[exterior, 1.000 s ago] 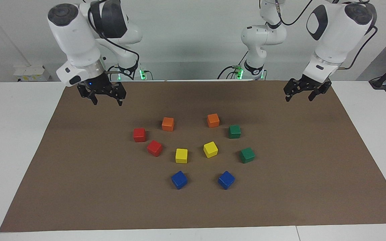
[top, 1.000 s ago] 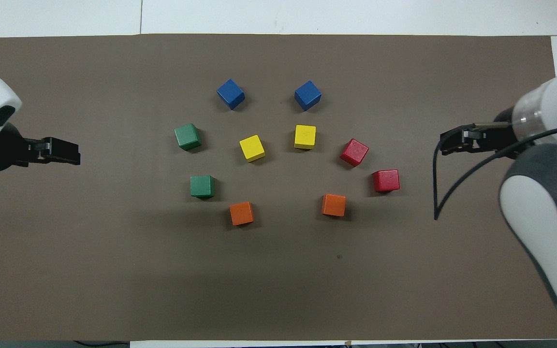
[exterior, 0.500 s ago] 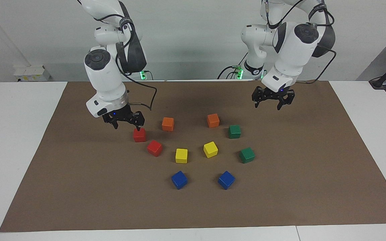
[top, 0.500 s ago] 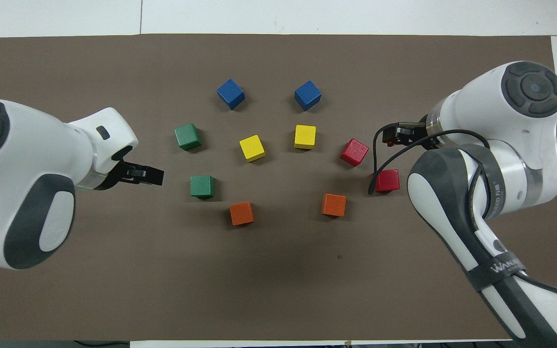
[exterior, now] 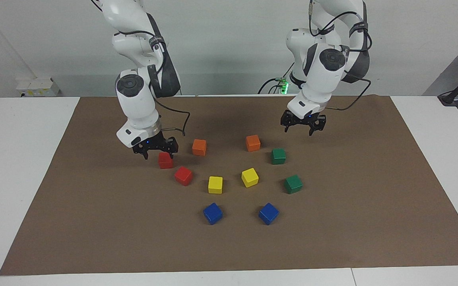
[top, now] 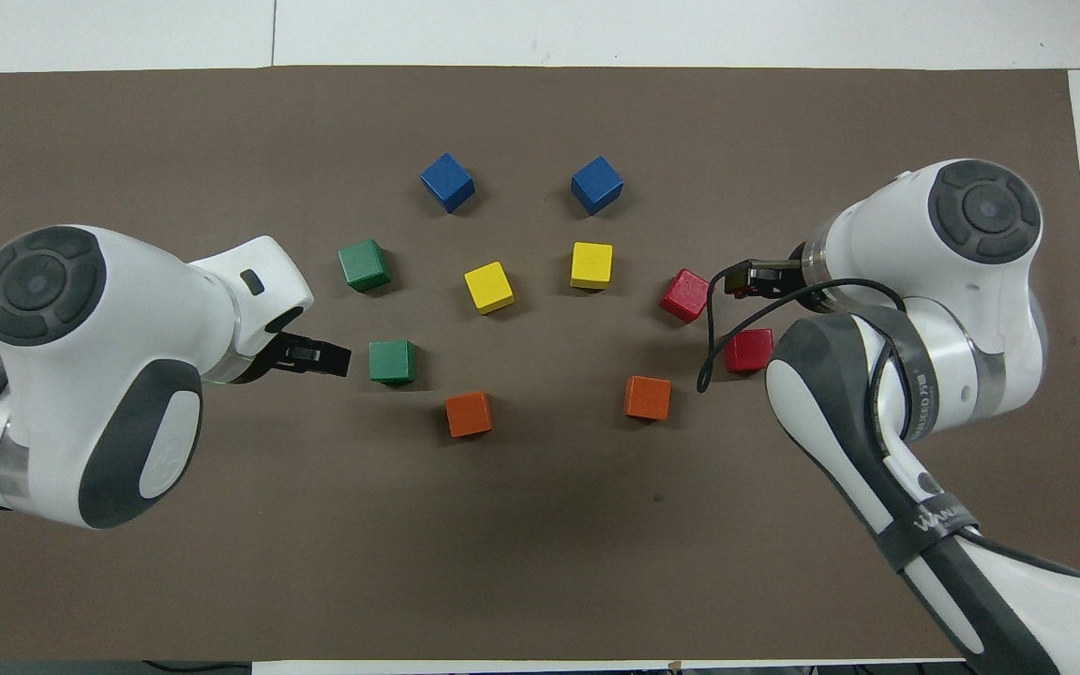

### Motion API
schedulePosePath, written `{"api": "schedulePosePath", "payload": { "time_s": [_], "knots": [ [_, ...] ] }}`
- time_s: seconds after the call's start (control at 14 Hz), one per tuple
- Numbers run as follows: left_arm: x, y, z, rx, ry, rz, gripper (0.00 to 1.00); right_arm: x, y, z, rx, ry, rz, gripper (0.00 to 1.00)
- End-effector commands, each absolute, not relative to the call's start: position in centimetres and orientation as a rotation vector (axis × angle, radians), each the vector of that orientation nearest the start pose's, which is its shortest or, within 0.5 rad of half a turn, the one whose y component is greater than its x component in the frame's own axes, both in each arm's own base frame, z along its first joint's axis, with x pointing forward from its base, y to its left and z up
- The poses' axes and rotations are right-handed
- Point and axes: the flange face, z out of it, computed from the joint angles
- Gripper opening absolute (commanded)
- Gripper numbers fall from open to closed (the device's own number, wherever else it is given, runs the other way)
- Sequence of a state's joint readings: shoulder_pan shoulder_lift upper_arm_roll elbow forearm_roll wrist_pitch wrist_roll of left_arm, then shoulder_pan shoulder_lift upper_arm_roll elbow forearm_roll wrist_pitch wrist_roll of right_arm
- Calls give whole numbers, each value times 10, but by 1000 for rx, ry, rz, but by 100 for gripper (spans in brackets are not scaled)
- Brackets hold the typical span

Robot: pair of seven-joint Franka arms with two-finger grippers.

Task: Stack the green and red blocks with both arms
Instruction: 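Grasp green with the left gripper while the right gripper grasps red, then carry green outward with the left gripper while the right gripper carries red outward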

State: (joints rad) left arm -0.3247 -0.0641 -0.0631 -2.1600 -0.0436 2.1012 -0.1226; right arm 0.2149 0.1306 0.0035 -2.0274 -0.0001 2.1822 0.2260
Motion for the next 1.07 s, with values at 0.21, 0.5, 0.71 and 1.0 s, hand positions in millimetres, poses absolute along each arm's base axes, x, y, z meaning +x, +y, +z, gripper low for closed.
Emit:
{"api": "schedulePosePath", "payload": {
  "time_s": [0.21, 0.5, 0.71, 1.0],
  "knots": [
    [480, -209, 415, -3199, 330, -48, 100, 538, 126, 363, -3121, -72, -127, 100],
    [482, -228, 399, -3203, 361, -93, 100, 533, 127, 344, -3128, -62, -82, 100],
    [487, -250, 363, -3205, 399, -124, 100, 528, 124, 332, -3124, -74, -110, 100],
    [491, -252, 348, -3199, 418, -111, 100, 529, 124, 317, -3122, -72, -119, 100]
  ]
}}
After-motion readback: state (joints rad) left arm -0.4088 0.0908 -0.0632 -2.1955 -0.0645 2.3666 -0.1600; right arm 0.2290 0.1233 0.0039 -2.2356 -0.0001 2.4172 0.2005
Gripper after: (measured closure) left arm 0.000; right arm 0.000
